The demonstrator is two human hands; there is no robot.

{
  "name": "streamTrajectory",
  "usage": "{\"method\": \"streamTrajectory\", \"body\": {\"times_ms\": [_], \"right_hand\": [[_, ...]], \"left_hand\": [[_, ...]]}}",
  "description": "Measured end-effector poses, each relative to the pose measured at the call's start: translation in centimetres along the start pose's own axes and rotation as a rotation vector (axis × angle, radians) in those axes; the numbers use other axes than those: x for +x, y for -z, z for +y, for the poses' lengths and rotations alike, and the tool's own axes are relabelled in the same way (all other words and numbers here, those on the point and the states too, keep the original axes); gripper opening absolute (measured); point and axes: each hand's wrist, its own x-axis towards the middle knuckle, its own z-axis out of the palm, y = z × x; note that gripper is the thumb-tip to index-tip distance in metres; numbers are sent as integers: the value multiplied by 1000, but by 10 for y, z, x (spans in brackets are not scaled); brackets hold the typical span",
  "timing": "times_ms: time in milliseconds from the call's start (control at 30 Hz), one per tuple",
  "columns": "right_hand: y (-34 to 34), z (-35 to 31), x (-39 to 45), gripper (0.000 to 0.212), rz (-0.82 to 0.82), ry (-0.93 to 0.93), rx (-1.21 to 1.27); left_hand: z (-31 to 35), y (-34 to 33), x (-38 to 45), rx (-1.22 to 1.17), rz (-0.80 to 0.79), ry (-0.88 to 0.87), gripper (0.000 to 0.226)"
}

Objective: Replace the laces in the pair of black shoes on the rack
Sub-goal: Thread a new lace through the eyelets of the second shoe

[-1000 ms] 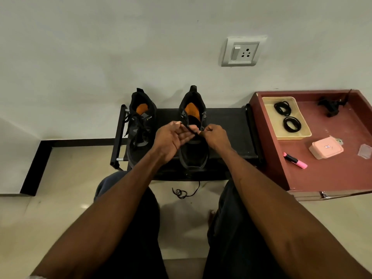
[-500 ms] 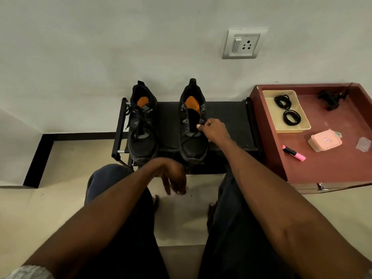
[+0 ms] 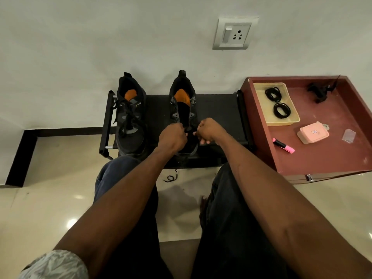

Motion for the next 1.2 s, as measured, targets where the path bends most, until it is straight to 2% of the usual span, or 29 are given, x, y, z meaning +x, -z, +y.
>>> {"method": "streamTrajectory", "body": {"times_ms": [100, 200, 233, 300, 400, 433, 500, 567, 600, 700, 767, 833, 933, 1067, 1200], "right_hand": [[1, -2, -4, 17, 44, -19, -27], [2, -8, -9, 20, 57, -62, 106], [4, -9, -11, 19, 16, -83, 140], [9, -12, -19, 16, -220, -149, 117], [13, -10, -28, 14, -750, -224, -65], [13, -9, -29, 17, -867, -222, -109], [13, -9, -29, 25, -966, -214, -99], [11, -9, -28, 29, -897, -250, -83], [10, -8, -26, 30, -776, -279, -138], [6, 3, -13, 21, -219, -304, -347], [5, 6, -4, 23, 94, -176, -216], [3, 1, 1, 30, 270, 4, -33], [-6, -8, 3, 42, 297, 96, 78], [-18, -11, 16, 40, 280, 99, -39], [-18, -14, 18, 44, 313, 75, -22]], "left_hand": [[0, 0, -1, -30, -16, 13, 21], [-1, 6, -3, -108, -30, 24, 13], [-2, 8, -3, -138, -38, 33, 9], [-3, 12, -2, -187, -54, 54, 8], [-6, 15, -2, -228, -45, 77, 13], [-6, 15, -2, -238, -45, 85, 14], [-6, 16, -2, -265, -53, 103, 17], [-7, 16, -3, -280, -77, 106, 19], [-8, 16, -4, -284, -88, 103, 19], [-8, 16, -5, -299, -98, 102, 16], [-8, 17, -4, -299, -107, 87, 14], [-7, 18, -6, -283, -145, 65, 15], [-6, 19, -8, -269, -219, 42, 14], [-6, 23, -11, -188, -363, -4, 17], [-14, 27, -16, -117, -579, 5, 15]]}}
